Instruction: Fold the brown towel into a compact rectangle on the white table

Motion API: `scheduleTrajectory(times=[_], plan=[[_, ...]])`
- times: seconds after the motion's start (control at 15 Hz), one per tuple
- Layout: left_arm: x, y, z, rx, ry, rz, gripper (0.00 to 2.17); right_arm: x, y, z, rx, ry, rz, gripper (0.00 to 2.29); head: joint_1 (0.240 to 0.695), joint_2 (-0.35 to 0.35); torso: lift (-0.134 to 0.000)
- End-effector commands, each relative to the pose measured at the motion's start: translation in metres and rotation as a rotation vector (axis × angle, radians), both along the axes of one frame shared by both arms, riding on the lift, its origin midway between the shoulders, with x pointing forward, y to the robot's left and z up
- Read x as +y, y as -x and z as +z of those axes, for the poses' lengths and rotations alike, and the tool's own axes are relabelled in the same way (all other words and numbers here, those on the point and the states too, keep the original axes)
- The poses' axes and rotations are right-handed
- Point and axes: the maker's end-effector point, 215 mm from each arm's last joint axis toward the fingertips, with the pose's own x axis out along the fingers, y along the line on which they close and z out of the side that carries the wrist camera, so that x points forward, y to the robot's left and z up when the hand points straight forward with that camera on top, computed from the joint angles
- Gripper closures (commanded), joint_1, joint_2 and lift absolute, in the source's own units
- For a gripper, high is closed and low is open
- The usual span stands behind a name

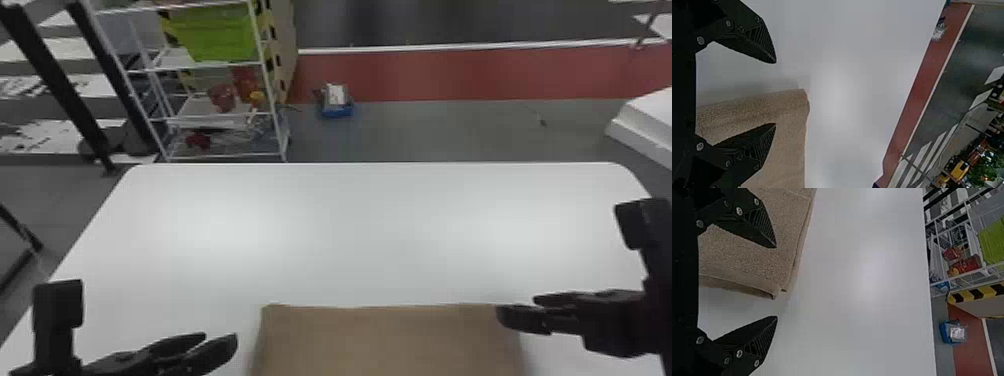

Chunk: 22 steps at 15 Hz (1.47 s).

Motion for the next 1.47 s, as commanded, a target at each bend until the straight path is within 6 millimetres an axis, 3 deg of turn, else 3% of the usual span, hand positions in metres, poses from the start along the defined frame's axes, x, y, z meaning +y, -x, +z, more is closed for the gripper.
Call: scheduleTrajectory(times=[0.0,0.4,0.67,1.4], plan=[[0.004,-0.003,-0.001,0.000,-0.008,0.002,0.37,-0.003,0.007,-0.006,0.022,-0.004,0.006,0.29,0.695,0.115,-0.124],[0.009,-0.007,-0.003,-0.001,-0.021,0.004,0.37,-0.003,0.048,-0.035,0.116,-0.053,-0.006,0.28,0.695,0.125,-0.124],[0.010,-0.008,-0.006,0.005,-0.017,0.000,0.37,0.007,0.064,-0.043,0.157,-0.126,-0.023,0.29,0.695,0.139,-0.124],[0.009,-0.009,-0.006,0.003,-0.002,-0.010,0.37,0.040,0.050,-0.058,0.205,-0.183,0.001,0.29,0.695,0.190,-0.124]])
